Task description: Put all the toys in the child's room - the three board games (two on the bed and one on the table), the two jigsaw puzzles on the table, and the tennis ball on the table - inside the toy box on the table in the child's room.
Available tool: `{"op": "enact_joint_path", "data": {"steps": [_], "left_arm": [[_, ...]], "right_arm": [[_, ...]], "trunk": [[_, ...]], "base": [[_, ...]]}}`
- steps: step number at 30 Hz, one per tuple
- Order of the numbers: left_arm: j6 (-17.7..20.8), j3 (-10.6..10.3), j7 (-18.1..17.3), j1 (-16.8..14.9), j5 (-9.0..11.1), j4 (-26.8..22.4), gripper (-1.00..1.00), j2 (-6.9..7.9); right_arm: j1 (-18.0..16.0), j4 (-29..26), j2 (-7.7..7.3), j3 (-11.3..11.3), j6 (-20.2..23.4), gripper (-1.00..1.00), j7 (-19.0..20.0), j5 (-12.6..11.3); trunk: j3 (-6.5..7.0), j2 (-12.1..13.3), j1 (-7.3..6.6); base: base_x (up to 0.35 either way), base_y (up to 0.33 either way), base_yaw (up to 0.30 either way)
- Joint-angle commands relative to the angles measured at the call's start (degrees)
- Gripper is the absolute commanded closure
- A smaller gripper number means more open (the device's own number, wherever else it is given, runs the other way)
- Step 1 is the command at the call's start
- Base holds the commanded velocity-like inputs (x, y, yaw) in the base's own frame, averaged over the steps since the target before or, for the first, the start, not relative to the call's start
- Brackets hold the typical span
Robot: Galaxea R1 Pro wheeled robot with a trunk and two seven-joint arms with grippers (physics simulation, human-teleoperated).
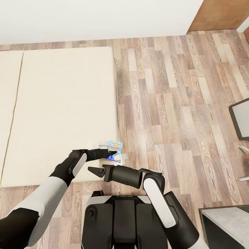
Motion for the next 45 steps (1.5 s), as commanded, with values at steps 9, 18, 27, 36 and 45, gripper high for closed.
{"op": "enact_joint_path", "data": {"steps": [9, 18, 27, 36, 45], "left_arm": [[0.31, -0.1, 0.27, -0.02, 0.71, -0.06, -1.0, 0.39], [0.28, -0.06, 0.61, -0.02, 0.6, -0.07, -1.0, 0.49], [0.35, -0.02, 1.17, -0.07, 0.45, -0.07, -1.0, 0.66], [0.36, 0.03, 1.3, -0.17, 0.35, -0.07, -1.0, 1.73], [0.37, 0.12, 1.35, -0.27, 0.34, -0.15, -1.0, 2.84]], "right_arm": [[-0.02, -0.02, 0.03, -0.08, 0.24, -1.0, 0.31, 0.3], [-0.02, -0.02, 0.03, -0.09, 0.24, -1.0, 0.31, 0.3], [-0.02, -0.02, 0.03, -0.05, 0.24, -1.0, 0.31, 0.3], [-0.02, -0.02, 0.03, -0.1, 0.24, -1.0, 0.31, 0.3], [-0.02, -0.02, 0.03, -0.08, 0.24, -1.0, 0.31, 0.3]], "trunk": [[-0.06, -0.09, 0.03], [-0.06, -0.09, 0.03], [-0.06, -0.09, 0.03], [-0.06, -0.09, 0.03], [-0.06, -0.09, 0.03]], "base": [[0.0, 0.0, 0.0], [0.0, 0.0, 0.0], [0.0, 0.0, 0.0], [0.0, 0.0, 0.0], [0.0, 0.0, 0.0]]}}
